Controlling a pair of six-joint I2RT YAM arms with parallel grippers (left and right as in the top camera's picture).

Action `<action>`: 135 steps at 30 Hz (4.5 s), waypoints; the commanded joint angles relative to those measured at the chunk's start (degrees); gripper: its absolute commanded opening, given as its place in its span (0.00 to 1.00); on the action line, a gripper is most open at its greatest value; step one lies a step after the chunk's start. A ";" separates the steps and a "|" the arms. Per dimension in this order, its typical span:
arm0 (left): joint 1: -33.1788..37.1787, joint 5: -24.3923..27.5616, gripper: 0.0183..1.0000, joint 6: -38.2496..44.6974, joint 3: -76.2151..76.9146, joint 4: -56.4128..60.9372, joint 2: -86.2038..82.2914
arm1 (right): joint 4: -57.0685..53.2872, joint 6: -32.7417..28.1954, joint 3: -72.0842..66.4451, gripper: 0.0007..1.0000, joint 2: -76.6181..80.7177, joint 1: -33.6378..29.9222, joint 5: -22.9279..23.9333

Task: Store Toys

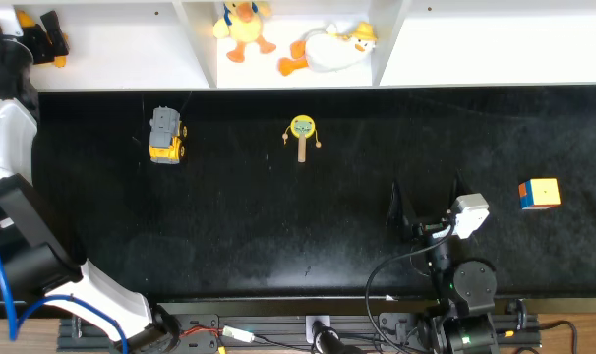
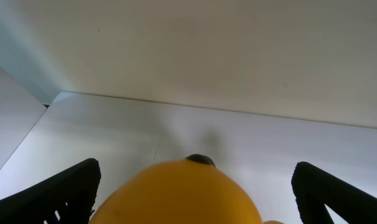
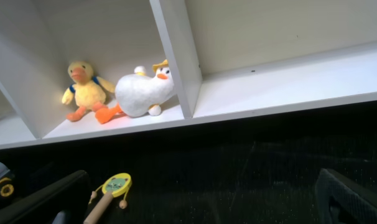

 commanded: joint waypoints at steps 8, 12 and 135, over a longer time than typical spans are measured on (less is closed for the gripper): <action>-0.46 0.37 1.00 -0.42 0.37 -6.19 -7.04 | 0.31 -0.44 -0.79 1.00 -0.52 0.31 0.44; -0.46 0.26 1.00 -0.15 0.37 -9.35 -9.68 | 0.31 -0.44 -0.79 0.99 -0.52 0.31 0.44; -21.86 -7.43 0.33 -4.94 -29.57 -22.10 -27.41 | 0.31 -0.44 -0.79 1.00 -0.52 0.31 0.44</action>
